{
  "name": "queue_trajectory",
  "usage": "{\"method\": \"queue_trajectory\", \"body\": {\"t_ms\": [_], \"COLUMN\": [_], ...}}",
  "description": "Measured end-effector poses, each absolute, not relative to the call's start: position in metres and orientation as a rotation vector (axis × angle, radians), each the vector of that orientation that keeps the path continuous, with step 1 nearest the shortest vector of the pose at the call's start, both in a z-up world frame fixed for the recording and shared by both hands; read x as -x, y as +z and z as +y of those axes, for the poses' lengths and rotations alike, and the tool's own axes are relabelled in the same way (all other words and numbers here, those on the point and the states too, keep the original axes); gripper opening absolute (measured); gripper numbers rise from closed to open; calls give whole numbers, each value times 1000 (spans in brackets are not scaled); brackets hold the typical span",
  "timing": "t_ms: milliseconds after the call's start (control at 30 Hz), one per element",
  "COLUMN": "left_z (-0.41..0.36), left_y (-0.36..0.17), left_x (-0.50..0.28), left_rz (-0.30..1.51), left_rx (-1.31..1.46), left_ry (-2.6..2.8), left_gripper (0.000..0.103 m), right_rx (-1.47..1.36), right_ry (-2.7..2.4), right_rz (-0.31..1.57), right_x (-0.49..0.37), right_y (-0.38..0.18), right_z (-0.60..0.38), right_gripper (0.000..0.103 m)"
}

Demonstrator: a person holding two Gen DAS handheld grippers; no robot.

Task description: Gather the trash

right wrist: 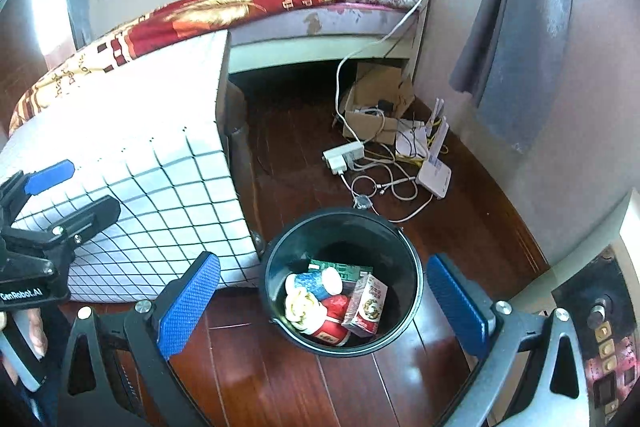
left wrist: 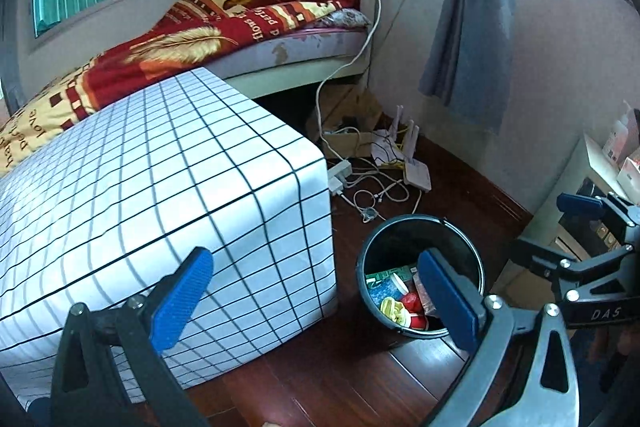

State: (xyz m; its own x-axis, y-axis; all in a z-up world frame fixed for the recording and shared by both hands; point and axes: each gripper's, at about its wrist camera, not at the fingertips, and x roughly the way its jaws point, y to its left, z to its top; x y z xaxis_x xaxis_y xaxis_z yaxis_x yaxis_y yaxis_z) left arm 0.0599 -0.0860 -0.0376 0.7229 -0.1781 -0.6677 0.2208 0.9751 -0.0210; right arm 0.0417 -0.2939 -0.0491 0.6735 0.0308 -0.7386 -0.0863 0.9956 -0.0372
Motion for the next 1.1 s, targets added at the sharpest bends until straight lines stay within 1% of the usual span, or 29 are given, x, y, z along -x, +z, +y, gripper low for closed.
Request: {"method": "queue_trajectory", "body": {"t_ms": [333,600,1100], "left_z": [-76,-72,-69], "left_y": [1,28,51], "left_x": [-33,-10,19], "left_rz": [661,598,518], "left_rx": [-74,-78,-92], "left_ry": [-204,-204,-199], "left_gripper": [103,103,103], "right_rx": [66,86,102], "right_ry": [63,63,57], "right_rz": [783,711,614], "right_x": [-13,14,47], "right_y": [-5,35,72], "right_z": [-280,-274,-269], "right_gripper": [103,103,103]}}
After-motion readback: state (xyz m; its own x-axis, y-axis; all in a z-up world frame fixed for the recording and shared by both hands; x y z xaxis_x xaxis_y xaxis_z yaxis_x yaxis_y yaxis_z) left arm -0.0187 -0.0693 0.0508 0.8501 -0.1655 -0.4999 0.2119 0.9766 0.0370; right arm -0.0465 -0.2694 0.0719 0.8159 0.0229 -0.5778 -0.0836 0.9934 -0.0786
